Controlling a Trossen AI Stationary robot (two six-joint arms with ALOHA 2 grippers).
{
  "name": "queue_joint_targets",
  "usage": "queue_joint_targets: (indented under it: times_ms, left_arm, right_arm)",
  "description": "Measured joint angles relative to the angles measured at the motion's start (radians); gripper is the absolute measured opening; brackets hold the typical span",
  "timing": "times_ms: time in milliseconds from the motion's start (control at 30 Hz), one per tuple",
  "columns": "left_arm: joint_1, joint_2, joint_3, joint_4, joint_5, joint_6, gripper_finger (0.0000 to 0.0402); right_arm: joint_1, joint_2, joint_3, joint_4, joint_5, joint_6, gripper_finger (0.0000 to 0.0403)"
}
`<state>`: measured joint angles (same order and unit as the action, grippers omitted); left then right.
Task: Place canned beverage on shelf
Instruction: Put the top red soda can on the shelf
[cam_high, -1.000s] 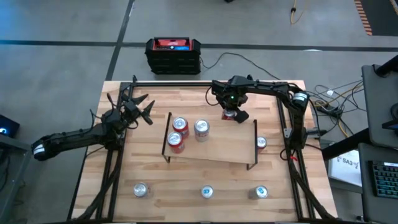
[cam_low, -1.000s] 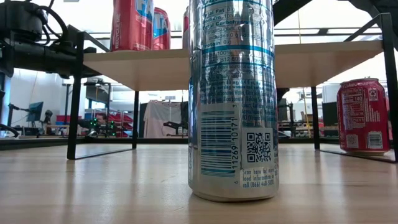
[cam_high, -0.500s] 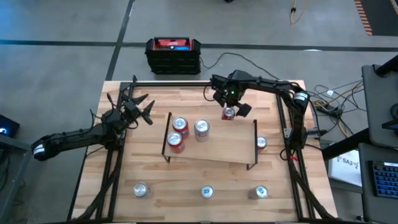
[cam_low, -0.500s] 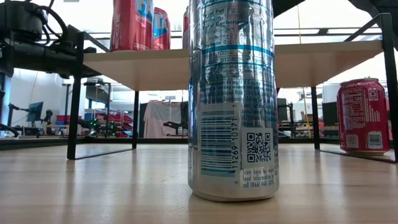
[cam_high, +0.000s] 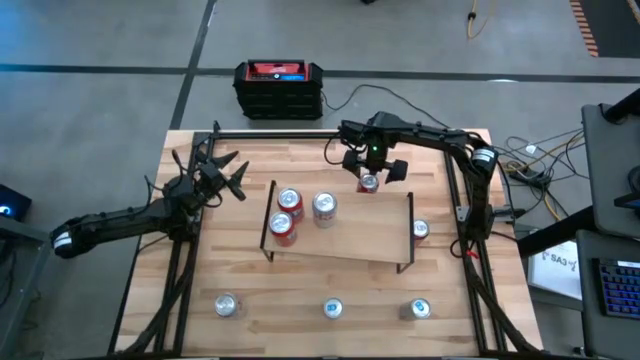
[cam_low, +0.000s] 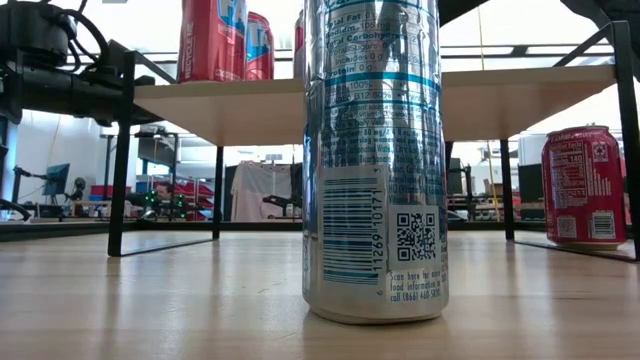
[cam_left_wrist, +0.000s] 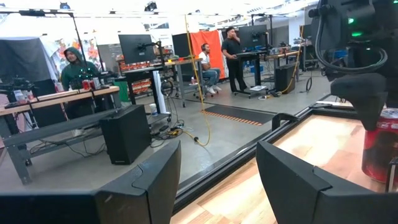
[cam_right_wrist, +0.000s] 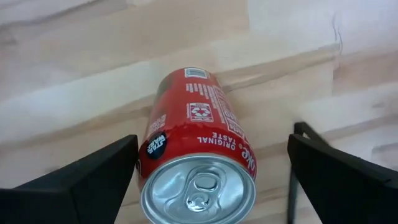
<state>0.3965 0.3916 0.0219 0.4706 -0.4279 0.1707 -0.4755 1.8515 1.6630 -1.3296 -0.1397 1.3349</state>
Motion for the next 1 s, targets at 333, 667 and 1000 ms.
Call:
queue_joint_targets:
  times_ms: [333,667,1000]
  left_arm:
    - [0.0,0.0,0.0,0.0,0.0,0.0,0.0195]
    - [0.0,0.0,0.0,0.0,0.0,0.0,0.0195]
    - [0.0,0.0,0.0,0.0,0.0,0.0,0.0195]
  right_arm:
    - [-0.001,0.0,0.0,0.003,0.001,-0.082,0.04]
    - [0.0,0.001,0.004,0.02,0.001,-0.214,0.04]
    - [0.0,0.002,0.016,0.051,0.001,-0.36,0.04]
